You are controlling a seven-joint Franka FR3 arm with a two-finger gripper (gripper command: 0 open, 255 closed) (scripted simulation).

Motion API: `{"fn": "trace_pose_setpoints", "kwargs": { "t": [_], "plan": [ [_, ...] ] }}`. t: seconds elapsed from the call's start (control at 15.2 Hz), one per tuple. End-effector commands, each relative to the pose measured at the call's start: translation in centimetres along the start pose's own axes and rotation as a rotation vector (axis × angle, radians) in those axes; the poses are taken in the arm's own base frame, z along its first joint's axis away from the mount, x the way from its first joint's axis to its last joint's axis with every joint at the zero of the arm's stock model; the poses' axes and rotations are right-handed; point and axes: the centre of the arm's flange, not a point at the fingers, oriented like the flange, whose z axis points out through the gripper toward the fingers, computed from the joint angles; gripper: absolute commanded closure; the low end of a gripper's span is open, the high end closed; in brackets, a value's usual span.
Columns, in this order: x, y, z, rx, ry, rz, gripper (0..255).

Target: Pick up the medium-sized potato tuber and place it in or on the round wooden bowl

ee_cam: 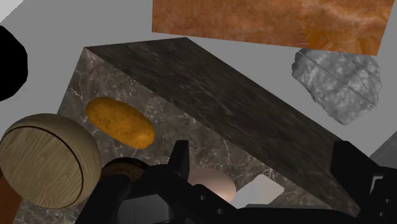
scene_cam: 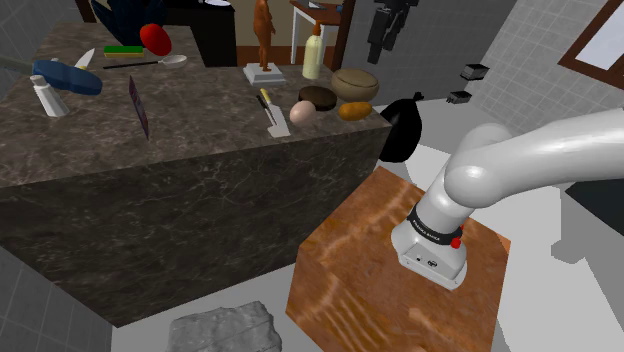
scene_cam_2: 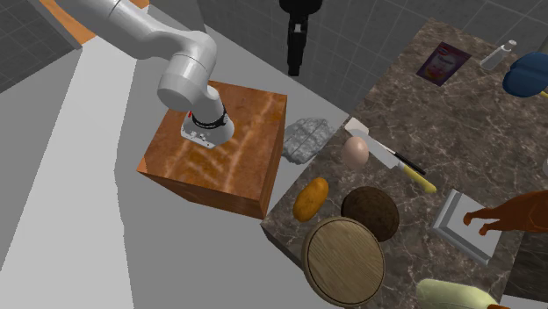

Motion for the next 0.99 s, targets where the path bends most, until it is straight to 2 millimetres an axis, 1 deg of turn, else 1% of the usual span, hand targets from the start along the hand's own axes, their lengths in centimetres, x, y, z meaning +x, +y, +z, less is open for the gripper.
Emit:
{"fn": "trace_pose_setpoints", "kwargs": {
  "t": [0.0, 0.2, 0.46, 0.66, 0.92],
  "plan": [
    [0.0, 0.0, 0.0, 0.0, 0.0, 0.0, 0],
    [-0.2, 2.8, 2.9, 0.008, 0.012, -0.112, 0],
    [0.1, 6.5, 6.9, 0.019, 0.028, -0.262, 0],
    [0.7, 9.1, 9.9, 0.027, 0.04, -0.374, 0],
    [2.0, 12.5, 13.9, 0.038, 0.055, -0.524, 0]
  ]
}}
